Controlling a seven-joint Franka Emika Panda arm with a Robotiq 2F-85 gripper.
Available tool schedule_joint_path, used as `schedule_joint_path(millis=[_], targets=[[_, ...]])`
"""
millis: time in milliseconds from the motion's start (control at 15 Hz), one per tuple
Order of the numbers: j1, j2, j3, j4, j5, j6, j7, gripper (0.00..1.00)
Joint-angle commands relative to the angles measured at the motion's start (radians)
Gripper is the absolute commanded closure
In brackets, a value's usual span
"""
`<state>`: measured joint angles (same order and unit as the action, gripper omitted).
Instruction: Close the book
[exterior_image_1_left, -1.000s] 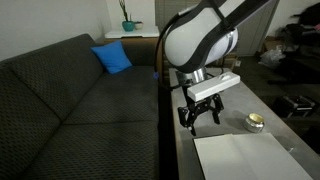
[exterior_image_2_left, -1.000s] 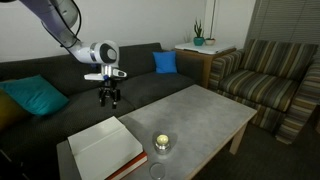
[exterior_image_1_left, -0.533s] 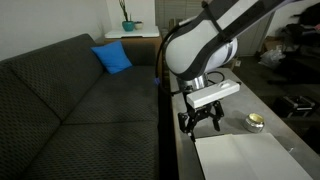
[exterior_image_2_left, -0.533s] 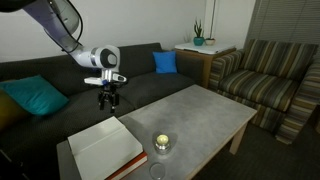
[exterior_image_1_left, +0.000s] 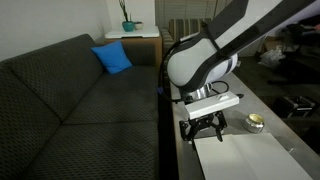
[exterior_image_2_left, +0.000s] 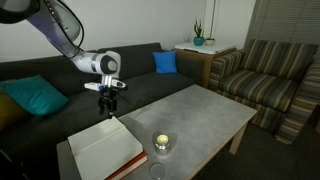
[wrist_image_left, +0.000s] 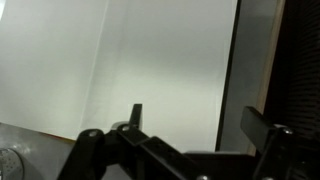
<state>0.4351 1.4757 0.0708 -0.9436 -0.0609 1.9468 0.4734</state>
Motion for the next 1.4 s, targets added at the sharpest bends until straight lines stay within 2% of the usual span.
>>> schedule_joint_path(millis=[0,333,1067,1200,1333], targets=[[0.014,0.0,-0.021,0.004,0.017,-0.003,0.017,0.0],[0.037,-0.001,-0.044,0.014,-0.01,0.002,0.049,0.0],[0.015,0.003,-0.074,-0.111,0.001,0.095,0.117,0.0],[0.015,0.003,-0.075,-0.127,-0.003,0.142,0.113,0.0],[0.012,0.003,-0.07,-0.149,-0.004,0.25,0.097,0.0]])
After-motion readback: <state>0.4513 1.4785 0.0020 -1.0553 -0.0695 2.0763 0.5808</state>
